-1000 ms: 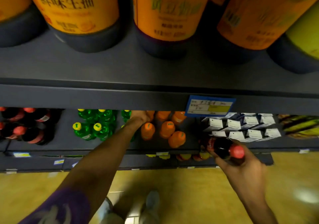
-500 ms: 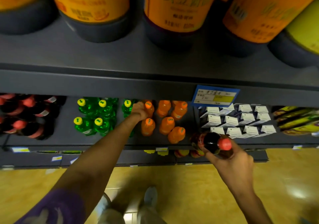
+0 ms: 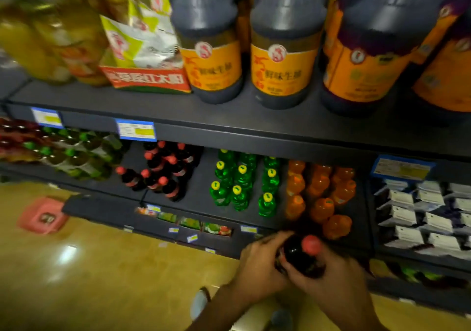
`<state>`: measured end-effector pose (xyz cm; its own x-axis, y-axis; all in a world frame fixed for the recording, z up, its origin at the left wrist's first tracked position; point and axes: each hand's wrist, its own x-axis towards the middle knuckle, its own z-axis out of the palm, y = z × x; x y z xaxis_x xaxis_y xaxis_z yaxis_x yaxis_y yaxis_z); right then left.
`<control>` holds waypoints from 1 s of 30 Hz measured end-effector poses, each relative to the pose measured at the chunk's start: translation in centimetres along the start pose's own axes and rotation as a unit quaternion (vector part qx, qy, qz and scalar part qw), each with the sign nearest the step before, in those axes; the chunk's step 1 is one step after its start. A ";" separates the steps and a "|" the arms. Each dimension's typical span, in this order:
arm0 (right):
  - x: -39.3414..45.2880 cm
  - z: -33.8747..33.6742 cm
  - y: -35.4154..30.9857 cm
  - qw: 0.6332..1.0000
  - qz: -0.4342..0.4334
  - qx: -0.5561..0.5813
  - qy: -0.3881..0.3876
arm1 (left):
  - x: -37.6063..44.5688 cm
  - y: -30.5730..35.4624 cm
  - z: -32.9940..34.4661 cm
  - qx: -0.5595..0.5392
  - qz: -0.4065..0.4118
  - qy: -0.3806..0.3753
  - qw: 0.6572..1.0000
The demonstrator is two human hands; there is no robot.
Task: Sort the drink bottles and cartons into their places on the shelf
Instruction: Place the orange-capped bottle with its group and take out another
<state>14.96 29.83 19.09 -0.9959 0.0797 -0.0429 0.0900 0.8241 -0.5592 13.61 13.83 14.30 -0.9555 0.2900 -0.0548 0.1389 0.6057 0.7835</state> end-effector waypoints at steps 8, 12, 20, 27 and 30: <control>1.5 7.4 -10.3 0.985 -0.045 0.116 -0.119 | -4.1 -9.2 -11.7 -0.019 -0.043 0.177 0.983; 3.2 12.6 -15.0 0.987 -0.001 0.103 -0.120 | -5.6 -17.7 -20.7 -0.019 -0.069 0.279 0.958; 1.4 19.8 -24.4 0.996 0.082 -0.003 -0.044 | -0.9 -33.1 -40.2 0.023 -0.148 0.305 0.941; -0.4 23.2 -25.1 0.988 0.147 -0.011 -0.057 | 8.7 -40.7 -42.3 0.071 -0.263 0.158 0.949; -0.3 23.9 -24.3 0.982 0.171 -0.047 -0.060 | 10.3 -43.1 -41.0 0.082 -0.310 0.108 0.941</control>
<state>12.82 -3.63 12.94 -0.9002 0.2991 -0.3164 0.4151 0.8090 -0.4162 -12.86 -39.65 5.38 -0.8943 -0.3027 -0.3295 -0.4411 0.7203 0.5354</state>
